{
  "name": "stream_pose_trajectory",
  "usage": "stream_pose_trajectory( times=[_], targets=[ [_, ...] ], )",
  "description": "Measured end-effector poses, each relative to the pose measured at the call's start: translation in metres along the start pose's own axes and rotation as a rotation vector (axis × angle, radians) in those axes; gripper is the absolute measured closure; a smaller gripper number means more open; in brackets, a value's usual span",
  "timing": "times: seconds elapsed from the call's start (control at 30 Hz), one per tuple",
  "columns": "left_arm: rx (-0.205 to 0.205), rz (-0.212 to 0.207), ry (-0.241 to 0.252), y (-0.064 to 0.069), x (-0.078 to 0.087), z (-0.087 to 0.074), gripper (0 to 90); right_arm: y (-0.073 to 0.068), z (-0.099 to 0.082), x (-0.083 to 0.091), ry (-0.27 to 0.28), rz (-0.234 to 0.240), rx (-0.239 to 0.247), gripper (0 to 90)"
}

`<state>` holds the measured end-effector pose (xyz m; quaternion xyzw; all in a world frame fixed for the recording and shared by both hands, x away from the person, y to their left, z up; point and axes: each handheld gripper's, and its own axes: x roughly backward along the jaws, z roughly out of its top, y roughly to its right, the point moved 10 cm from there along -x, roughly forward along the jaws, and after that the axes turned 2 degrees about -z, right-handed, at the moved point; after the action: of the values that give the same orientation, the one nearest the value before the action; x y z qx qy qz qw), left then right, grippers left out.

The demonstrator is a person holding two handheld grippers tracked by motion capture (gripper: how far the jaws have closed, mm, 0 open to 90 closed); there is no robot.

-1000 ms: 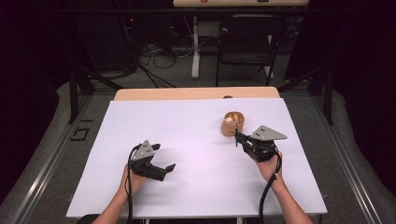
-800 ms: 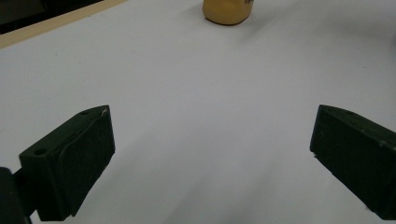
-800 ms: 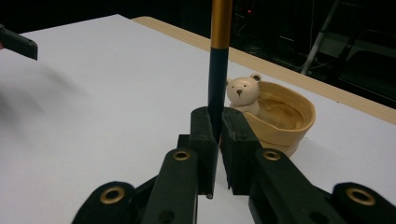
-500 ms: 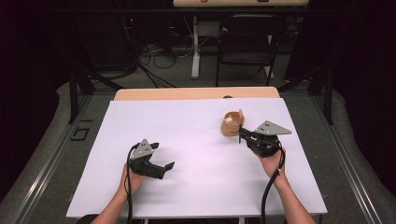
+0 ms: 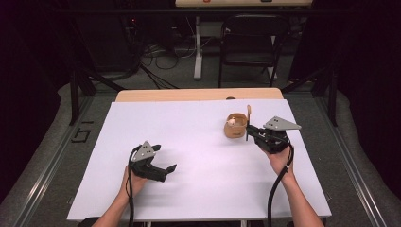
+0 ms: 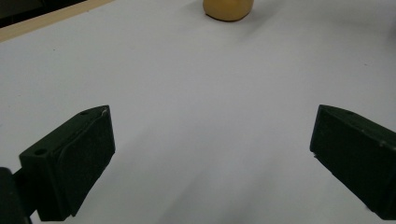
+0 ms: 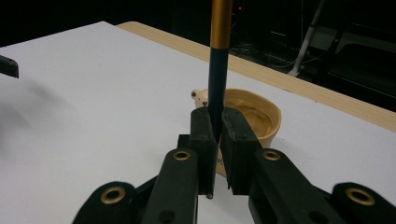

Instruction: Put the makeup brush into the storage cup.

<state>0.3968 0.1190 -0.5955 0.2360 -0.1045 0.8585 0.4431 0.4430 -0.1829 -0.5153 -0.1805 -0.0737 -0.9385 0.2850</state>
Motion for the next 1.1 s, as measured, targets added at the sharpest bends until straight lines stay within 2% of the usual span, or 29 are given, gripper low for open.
stream_pose_trajectory(
  times=[0.6, 1.1],
  targets=[
    [0.0, 0.001, -0.001, 0.0, 0.0, 0.0, 0.3, 0.013, 0.007, -0.009, -0.054, 0.002, 0.003, 83.9],
    [0.001, -0.001, 0.0, 0.001, 0.0, 0.0, 0.3, 0.022, 0.026, -0.009, -0.061, -0.004, 0.007, 83.8]
  ],
)
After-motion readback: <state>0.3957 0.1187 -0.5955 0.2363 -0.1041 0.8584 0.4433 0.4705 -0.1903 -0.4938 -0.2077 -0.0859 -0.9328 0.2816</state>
